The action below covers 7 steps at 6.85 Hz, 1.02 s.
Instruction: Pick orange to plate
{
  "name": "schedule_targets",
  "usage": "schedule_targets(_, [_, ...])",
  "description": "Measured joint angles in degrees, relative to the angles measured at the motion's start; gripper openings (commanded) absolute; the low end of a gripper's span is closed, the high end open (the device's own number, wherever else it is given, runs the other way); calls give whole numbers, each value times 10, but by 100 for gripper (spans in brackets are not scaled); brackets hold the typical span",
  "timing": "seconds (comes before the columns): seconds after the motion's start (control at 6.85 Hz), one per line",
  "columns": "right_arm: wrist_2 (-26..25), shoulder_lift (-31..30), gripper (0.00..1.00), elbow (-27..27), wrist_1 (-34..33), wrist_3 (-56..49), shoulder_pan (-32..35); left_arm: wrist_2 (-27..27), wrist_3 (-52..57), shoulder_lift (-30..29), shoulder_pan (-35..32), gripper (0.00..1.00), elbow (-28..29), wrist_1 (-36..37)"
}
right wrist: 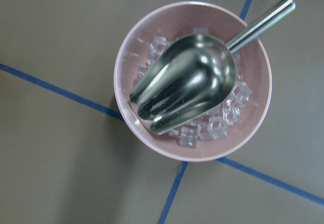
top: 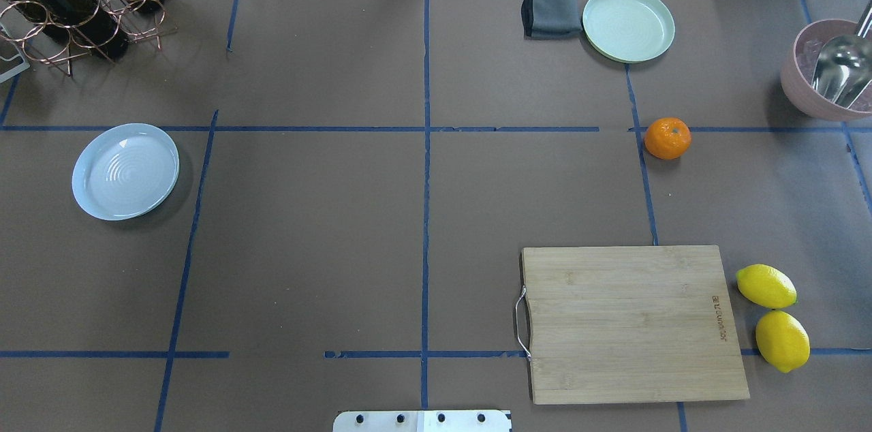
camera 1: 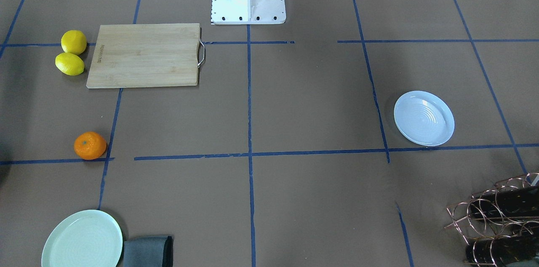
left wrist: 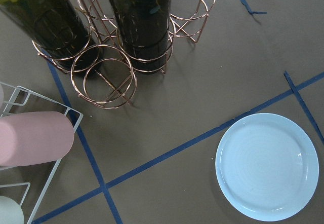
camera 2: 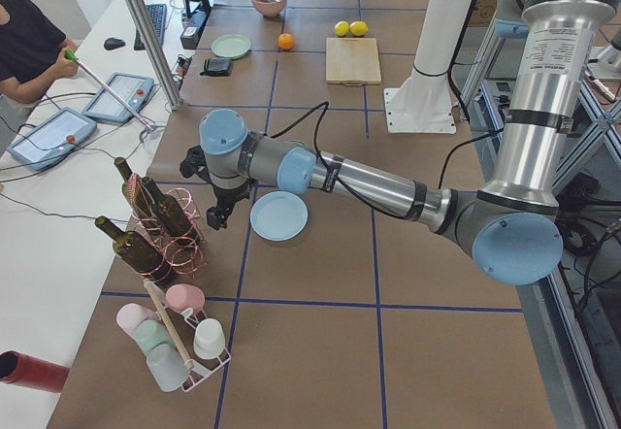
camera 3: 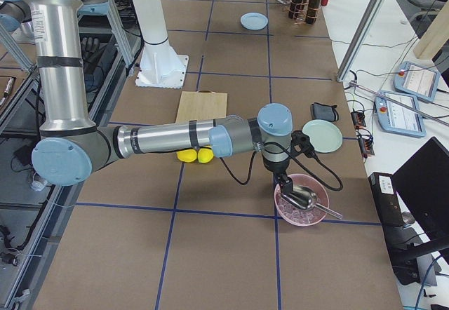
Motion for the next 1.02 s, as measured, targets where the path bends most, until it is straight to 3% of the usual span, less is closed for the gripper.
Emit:
schedule_targets(0.44, [1,11,100,-19,33,88,-20,-1,-10,1,4,100,40,-10])
schedule_targets(1.02, [-12,40,100,-27,38,224,-80,18,-302,30,82,100,101,-233])
